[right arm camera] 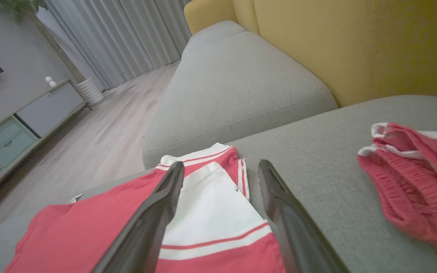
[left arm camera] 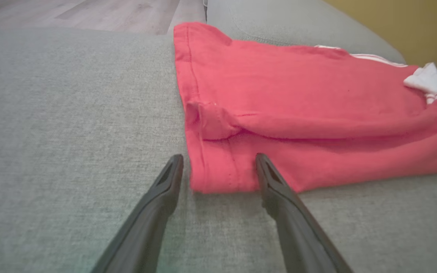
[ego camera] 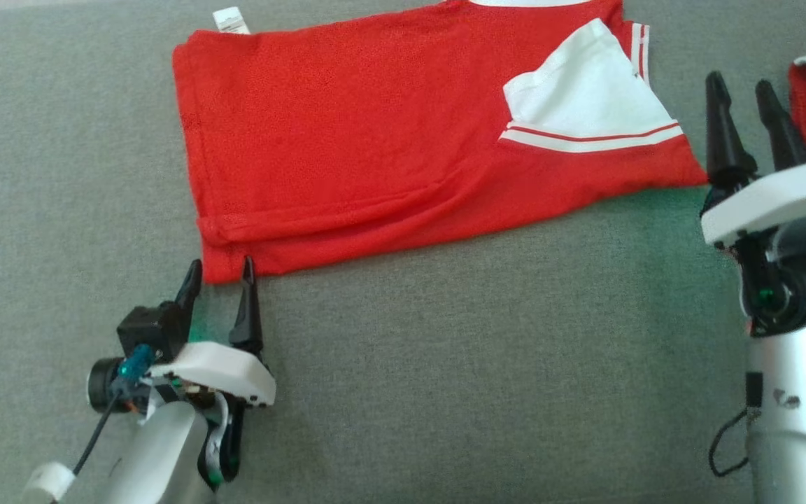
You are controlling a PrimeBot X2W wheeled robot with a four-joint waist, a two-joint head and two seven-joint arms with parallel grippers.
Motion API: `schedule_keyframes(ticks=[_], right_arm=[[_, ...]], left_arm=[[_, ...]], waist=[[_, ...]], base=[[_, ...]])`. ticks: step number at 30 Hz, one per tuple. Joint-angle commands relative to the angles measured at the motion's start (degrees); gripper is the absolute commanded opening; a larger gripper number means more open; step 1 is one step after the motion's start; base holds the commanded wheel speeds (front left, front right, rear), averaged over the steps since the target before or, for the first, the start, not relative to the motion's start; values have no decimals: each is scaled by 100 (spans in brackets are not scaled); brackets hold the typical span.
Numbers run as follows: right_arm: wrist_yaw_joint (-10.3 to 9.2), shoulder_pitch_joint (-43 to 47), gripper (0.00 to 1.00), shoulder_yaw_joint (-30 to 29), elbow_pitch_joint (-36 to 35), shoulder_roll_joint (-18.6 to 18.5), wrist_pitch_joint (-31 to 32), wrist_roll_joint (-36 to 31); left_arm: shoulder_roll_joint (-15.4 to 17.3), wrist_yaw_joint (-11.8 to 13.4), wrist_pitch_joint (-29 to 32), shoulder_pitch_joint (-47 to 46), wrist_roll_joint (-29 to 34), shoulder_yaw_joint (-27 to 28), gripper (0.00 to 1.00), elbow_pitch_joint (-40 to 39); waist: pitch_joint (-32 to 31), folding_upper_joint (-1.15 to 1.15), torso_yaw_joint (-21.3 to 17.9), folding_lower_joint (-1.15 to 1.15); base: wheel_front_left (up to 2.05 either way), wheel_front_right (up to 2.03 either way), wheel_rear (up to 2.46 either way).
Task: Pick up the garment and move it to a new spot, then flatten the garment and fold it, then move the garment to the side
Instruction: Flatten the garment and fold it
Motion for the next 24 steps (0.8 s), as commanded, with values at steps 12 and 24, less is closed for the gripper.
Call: schedule_keyframes(ticks=[12, 24], right_arm=[[-4, 379, 100, 20, -47, 85, 58, 39], [-4, -596, 100, -526, 1464, 86, 129, -786]], left_arm=[[104, 212, 453, -575, 84, 4, 42, 844], [8, 81, 447, -507, -35, -101, 0, 761]], waist=[[146, 0, -157, 1], [298, 0, 156, 1]], base=[[0, 0, 0], [0, 0, 0]])
